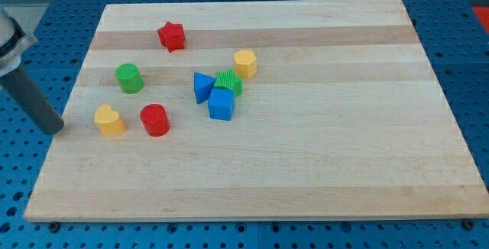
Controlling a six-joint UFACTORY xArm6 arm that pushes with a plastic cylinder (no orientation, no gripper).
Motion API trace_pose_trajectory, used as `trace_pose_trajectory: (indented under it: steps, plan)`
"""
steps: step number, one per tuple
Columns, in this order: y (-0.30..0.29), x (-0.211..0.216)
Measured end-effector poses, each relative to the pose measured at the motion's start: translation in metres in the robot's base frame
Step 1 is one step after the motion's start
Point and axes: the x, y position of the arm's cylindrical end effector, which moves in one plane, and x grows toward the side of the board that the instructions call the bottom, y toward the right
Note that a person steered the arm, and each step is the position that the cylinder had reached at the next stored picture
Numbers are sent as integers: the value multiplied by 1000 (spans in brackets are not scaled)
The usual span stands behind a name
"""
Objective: Move the yellow heart along with red circle below the blue cube
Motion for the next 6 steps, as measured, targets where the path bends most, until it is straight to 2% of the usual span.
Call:
trace_pose_trajectory:
  steps: [2, 4, 6]
  plan:
    - [4, -1]
    - [60, -13]
    - [70, 49]
